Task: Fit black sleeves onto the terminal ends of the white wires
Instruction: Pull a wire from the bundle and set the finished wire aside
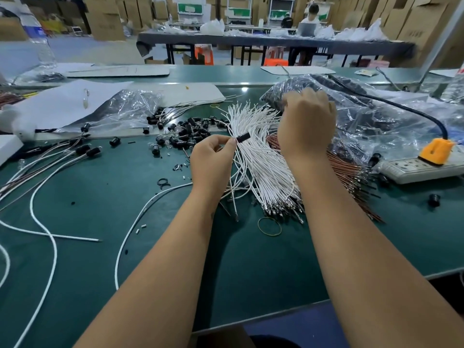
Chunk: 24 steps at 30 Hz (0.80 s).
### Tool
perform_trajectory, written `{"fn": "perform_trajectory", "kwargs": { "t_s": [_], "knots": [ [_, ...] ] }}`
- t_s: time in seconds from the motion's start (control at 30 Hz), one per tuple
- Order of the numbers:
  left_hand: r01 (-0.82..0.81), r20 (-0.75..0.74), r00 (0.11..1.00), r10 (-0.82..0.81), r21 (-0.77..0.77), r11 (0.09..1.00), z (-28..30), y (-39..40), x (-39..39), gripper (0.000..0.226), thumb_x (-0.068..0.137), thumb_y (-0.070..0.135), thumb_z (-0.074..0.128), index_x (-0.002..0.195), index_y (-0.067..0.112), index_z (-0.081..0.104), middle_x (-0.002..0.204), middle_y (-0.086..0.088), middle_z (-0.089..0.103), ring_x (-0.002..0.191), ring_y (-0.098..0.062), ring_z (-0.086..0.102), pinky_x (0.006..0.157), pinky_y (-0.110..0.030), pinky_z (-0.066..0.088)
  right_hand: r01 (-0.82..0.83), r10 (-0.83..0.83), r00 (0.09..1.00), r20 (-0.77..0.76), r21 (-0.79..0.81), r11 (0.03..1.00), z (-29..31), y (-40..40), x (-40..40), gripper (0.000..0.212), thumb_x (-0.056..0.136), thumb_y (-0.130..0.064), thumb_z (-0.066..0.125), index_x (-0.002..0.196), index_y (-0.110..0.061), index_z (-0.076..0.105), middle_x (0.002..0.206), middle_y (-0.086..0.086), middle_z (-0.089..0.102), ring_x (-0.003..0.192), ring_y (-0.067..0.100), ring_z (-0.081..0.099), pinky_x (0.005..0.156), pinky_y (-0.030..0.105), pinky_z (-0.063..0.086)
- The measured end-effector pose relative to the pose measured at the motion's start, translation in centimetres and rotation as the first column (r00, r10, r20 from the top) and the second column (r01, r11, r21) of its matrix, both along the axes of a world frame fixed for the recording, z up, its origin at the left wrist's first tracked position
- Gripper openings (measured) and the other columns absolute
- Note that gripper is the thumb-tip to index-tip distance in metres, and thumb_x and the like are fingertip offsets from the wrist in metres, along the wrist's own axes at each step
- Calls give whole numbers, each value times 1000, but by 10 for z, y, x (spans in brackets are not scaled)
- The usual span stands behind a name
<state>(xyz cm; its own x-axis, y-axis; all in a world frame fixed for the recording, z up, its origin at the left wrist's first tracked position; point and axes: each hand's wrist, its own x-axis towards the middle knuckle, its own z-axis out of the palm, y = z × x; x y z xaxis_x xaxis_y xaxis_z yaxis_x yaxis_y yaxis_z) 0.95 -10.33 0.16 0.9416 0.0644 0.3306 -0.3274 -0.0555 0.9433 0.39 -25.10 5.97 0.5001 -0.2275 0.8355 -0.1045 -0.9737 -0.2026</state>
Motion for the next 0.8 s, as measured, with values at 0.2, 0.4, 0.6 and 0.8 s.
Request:
{"fn": "perform_trajectory", "kwargs": {
  "t_s": [0.2,0.4,0.6,0.8],
  "knots": [
    [-66,72,995,76,-127,990,18,7,1,11,91,19,63,81,18,68,54,10,54,46,-5,39,46,-19,35,-222,224,974,19,230,947,14,39,3,27,93,0,44,102,-12,67,103,6,63,80,16,57,71,30,52],
    [-192,21,980,197,-145,971,26,33,14,18,90,19,63,72,24,66,53,16,57,49,2,48,53,-14,41,-529,481,727,490,846,-61,1,80,11,39,86,16,33,92,-8,64,81,7,61,71,14,58,70,26,53],
    [-242,15,970,242,-10,970,16,64,26,21,88,21,63,68,29,63,59,10,58,48,2,47,56,-17,43,-461,211,620,756,569,-681,-19,103,17,30,89,21,38,92,-2,57,84,12,59,74,19,61,77,27,56],
    [-186,28,982,187,-23,982,2,66,23,19,89,18,64,72,25,66,62,6,59,53,0,48,54,-12,42,-447,448,688,571,819,-359,-40,102,16,18,91,10,53,91,-7,60,86,11,65,77,18,65,78,27,58]
  ]
}}
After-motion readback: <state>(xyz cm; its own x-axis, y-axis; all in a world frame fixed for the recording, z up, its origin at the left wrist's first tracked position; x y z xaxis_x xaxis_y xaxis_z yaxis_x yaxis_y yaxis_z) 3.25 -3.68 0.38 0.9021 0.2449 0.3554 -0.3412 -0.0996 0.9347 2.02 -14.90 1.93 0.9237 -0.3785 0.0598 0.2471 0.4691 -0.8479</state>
